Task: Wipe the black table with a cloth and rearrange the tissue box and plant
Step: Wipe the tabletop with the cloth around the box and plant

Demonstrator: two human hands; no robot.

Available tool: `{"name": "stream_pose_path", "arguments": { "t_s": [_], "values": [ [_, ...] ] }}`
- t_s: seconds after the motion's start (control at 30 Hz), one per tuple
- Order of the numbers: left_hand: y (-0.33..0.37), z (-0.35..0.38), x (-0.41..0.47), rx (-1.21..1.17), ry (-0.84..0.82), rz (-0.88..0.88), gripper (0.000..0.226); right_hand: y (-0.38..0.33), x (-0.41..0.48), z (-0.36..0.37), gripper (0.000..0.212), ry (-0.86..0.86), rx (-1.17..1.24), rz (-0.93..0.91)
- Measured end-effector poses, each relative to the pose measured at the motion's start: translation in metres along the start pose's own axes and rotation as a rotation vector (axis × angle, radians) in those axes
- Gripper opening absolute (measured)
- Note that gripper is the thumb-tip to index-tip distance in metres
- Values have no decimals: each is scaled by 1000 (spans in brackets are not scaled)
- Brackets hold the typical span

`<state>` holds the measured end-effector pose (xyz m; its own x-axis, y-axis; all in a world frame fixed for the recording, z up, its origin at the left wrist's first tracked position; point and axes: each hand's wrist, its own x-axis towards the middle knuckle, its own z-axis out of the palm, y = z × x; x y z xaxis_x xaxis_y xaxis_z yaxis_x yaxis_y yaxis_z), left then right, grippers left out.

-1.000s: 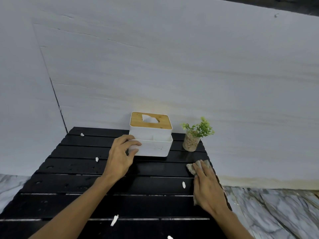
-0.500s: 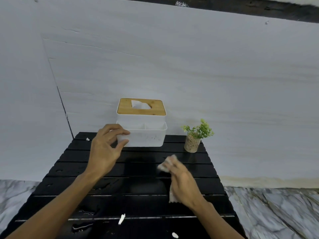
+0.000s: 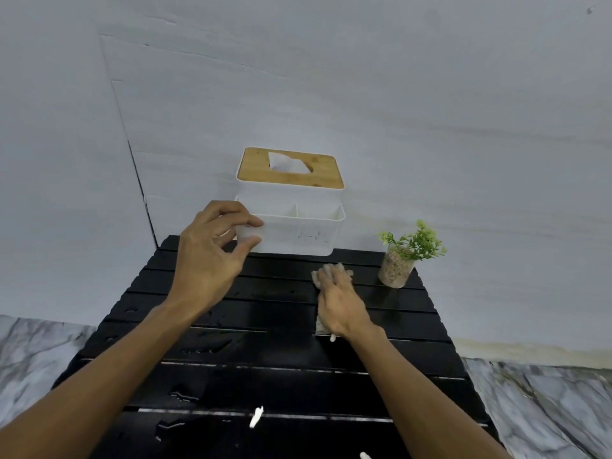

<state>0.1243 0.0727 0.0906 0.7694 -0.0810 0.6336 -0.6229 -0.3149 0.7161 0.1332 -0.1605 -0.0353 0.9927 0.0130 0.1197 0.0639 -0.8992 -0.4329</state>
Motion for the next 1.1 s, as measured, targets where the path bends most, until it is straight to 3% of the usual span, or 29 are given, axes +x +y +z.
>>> {"name": "stream_pose_path", "arguments": {
  "t_s": [0.13,0.2,0.33,0.43,0.63,0.73,0.83,0.97,1.03,1.1],
  "values": [
    [2,3,-1,-27,2,-9,17,-22,-11,11,56,-124,125,-263],
    [4,5,-1,-34,3,-12,17,-21,-15,3,55,-88,206,-272],
    [7,7,1,-27,11,-11,17,12,3,-15,49,175,194,1],
    [9,9,4,-29,16,-22,17,26,22,-10,51,121,-2,231],
    [2,8,12,-5,15,-5,18,23,62,8,60,143,-203,336],
    [-4,8,14,11,19,4,18,10,75,17,62,98,-257,273],
    [-8,10,15,1,25,2,18,-18,75,22,51,15,-277,37],
    [-7,12,16,-8,23,3,18,-44,65,17,49,-97,-16,-194],
    [-6,12,15,-21,23,-6,18,-37,60,11,50,-8,14,-161],
    [-4,12,14,-27,22,-11,18,-26,57,-4,47,151,55,11]
  ]
}}
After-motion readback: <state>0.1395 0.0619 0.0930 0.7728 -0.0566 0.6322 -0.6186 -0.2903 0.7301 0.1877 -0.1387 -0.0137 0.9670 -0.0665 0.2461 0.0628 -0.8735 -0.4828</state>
